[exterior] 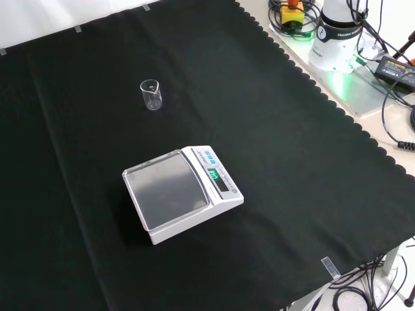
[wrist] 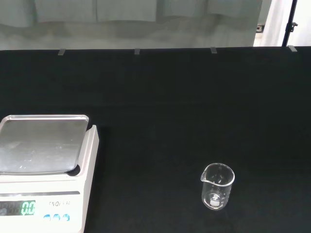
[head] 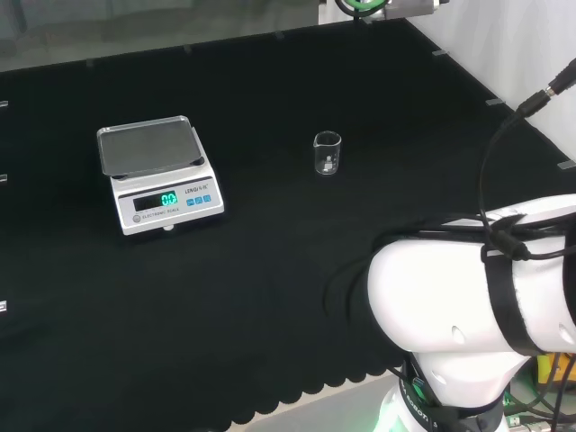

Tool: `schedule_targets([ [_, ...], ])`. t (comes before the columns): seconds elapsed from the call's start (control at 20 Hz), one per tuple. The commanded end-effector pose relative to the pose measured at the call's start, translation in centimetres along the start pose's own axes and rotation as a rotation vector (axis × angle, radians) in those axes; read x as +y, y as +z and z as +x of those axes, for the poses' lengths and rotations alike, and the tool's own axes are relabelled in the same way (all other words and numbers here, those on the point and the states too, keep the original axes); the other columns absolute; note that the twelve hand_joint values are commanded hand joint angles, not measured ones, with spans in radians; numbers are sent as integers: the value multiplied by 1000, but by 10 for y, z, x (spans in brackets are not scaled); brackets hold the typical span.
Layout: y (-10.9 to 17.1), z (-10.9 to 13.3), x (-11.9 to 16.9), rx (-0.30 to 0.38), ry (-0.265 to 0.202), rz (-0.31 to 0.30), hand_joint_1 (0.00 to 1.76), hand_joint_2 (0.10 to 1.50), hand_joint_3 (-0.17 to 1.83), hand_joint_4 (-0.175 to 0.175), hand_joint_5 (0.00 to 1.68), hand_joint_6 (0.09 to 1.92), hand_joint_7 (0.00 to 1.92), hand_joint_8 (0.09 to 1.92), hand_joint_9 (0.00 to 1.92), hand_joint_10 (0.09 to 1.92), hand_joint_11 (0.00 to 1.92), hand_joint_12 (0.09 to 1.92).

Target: Pick up the beaker.

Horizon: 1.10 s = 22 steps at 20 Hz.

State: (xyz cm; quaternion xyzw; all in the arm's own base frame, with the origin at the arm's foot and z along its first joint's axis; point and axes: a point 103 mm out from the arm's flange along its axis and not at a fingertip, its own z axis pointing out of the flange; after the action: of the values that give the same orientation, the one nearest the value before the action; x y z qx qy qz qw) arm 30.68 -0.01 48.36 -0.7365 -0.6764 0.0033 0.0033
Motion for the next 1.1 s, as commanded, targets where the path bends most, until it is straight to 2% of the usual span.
schedule_targets([
  [0.05, 1, 1, 1, -16, 3, -3, 179, 747, 504, -48, 0, 87, 0, 231, 0, 233, 0, 1176],
  [0.2, 2, -2, 2, -8, 4, 1, 167, 834, 329, -47, 0, 87, 0, 222, 0, 218, 0, 1215],
  [0.55, 7, -5, 8, -8, 5, 5, 165, 853, 288, -48, 0, 87, 0, 229, 0, 219, 0, 1222],
  [0.7, 21, 3, 35, -1, 11, 52, 165, 858, 277, -51, 0, 87, 0, 239, 0, 224, 0, 1224],
  [0.9, 43, 35, 69, -33, 35, 50, 167, 865, 262, -55, 0, 87, 0, 257, 0, 234, 0, 1225],
  [1.1, 61, 32, 89, 10, 46, 43, 172, 872, 244, -59, 0, 87, 0, 286, 0, 249, 0, 1227],
])
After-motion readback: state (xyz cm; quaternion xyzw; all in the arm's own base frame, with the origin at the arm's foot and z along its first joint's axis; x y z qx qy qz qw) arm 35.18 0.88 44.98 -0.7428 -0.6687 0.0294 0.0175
